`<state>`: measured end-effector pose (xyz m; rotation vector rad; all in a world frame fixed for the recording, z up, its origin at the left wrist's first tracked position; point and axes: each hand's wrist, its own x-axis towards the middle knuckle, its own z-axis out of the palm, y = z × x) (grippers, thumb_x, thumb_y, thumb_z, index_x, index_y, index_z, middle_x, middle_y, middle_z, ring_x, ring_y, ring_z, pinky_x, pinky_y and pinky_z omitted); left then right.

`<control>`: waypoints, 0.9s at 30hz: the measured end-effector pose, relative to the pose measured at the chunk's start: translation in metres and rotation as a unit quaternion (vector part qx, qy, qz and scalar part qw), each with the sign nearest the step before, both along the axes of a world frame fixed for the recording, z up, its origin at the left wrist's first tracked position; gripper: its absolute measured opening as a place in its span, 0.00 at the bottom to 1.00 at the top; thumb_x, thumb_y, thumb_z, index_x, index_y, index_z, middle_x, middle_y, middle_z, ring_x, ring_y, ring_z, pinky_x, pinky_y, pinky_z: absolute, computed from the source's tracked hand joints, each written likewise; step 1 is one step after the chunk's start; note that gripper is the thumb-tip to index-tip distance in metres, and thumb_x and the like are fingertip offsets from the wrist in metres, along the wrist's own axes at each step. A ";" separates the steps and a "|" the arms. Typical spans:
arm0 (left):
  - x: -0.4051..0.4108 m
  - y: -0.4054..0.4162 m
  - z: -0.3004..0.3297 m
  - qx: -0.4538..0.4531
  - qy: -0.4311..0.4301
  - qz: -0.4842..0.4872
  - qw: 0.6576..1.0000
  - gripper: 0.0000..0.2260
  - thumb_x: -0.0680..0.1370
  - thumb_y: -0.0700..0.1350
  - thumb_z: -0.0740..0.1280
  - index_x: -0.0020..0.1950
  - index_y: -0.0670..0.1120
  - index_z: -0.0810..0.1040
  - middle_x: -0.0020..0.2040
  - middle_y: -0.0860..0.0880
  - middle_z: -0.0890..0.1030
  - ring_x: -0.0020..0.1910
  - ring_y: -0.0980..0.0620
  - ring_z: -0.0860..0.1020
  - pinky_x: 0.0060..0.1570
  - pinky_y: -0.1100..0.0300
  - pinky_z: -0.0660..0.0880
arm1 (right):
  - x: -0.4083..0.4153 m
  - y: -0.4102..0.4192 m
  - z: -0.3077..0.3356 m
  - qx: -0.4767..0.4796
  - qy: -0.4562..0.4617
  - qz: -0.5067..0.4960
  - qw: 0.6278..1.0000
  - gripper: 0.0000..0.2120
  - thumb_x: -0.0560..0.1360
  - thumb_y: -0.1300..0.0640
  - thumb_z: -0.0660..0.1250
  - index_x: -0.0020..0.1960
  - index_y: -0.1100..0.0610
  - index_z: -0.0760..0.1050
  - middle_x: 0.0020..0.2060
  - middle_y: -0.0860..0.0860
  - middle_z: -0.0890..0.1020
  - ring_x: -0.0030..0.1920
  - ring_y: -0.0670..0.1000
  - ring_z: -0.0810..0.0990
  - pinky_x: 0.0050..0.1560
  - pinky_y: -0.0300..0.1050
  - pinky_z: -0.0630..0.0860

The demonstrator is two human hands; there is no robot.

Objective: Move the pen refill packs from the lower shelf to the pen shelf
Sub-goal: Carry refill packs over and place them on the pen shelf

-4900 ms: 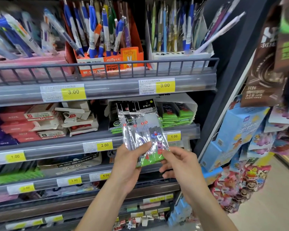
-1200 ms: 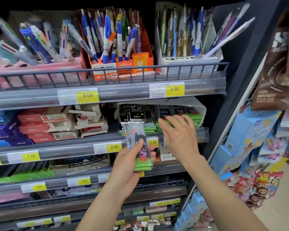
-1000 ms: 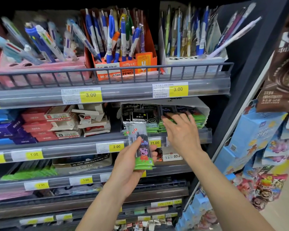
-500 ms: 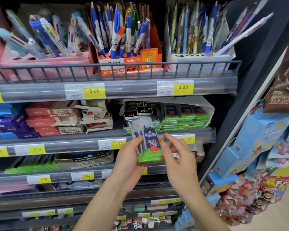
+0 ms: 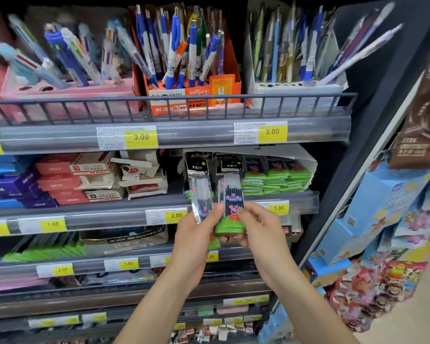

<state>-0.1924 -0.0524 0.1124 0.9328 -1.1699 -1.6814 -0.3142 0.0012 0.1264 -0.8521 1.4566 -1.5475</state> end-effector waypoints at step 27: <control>0.015 -0.015 0.018 0.114 0.028 0.034 0.993 0.13 0.87 0.43 0.58 0.62 0.35 0.76 0.37 0.39 0.86 0.31 0.44 0.85 0.30 0.55 0.82 | -0.044 -0.059 -0.005 -0.153 0.747 -0.099 0.639 0.17 0.71 0.65 0.74 0.59 0.56 0.84 0.55 0.54 0.86 0.54 0.58 0.84 0.63 0.63 0.74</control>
